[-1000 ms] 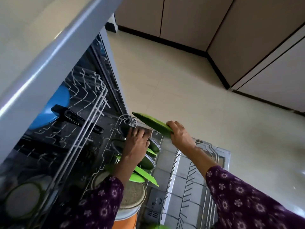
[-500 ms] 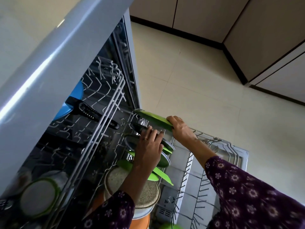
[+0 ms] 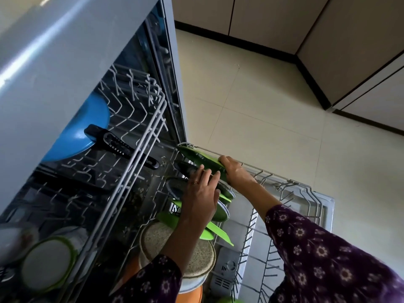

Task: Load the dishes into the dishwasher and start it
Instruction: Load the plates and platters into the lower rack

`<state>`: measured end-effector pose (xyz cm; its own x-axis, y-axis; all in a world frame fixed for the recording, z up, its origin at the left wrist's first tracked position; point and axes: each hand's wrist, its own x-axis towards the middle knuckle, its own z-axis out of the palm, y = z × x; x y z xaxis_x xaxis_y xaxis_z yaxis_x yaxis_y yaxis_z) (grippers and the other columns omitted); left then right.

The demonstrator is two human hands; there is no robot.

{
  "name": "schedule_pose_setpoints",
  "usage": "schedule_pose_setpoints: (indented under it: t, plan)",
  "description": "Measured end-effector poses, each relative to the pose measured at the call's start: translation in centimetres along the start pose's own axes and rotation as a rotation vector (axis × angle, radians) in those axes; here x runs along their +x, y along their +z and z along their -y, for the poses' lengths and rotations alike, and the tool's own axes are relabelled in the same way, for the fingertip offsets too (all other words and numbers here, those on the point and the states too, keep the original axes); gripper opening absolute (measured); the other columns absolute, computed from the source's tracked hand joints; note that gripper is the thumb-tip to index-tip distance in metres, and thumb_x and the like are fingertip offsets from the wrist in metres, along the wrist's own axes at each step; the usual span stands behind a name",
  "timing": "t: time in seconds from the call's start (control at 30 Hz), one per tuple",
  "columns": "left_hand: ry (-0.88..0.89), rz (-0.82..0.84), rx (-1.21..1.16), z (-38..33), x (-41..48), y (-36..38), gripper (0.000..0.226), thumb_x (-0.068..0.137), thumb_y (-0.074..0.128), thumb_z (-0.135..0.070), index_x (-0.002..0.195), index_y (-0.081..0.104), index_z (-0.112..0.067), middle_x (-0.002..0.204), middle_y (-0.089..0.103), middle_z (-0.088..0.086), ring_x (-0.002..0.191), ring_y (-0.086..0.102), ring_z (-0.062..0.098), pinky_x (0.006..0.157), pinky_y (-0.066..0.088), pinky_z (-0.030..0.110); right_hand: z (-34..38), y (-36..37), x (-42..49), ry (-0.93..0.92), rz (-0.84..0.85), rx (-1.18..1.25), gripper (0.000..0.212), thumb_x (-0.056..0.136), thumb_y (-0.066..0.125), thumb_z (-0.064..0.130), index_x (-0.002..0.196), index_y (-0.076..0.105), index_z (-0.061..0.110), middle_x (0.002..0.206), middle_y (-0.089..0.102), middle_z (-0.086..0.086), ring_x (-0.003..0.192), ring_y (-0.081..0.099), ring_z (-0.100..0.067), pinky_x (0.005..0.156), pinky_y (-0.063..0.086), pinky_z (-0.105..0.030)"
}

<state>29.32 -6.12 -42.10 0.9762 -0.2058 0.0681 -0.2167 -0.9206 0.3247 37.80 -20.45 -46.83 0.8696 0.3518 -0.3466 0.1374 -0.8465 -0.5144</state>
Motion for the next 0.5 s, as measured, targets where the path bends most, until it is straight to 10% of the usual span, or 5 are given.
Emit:
schedule_pose_setpoints:
  t: [0.13, 0.5]
  plan:
    - [0.014, -0.007, 0.011, -0.1, 0.0, -0.3, 0.043, 0.089, 0.042, -0.027, 0.125, 0.060, -0.013, 0.119, 0.059, 0.008, 0.123, 0.050, 0.032, 0.101, 0.045, 0.044, -1.0, 1.3, -0.2, -0.004, 0.115, -0.098, 0.055, 0.086, 0.053, -0.007, 0.134, 0.035, 0.013, 0.126, 0.047, -0.010, 0.117, 0.046, -0.023, 0.093, 0.038, -0.027]
    - [0.012, 0.118, 0.029, -0.2, 0.7, -0.7, 0.049, 0.088, 0.062, -0.019, 0.135, 0.051, -0.013, 0.131, 0.054, 0.010, 0.132, 0.041, 0.033, 0.108, 0.033, 0.046, -1.4, 0.0, 0.2, -0.038, 0.238, -0.095, 0.040, 0.090, 0.057, 0.010, 0.127, 0.041, 0.010, 0.124, 0.048, -0.012, 0.115, 0.047, -0.028, 0.096, 0.039, -0.036]
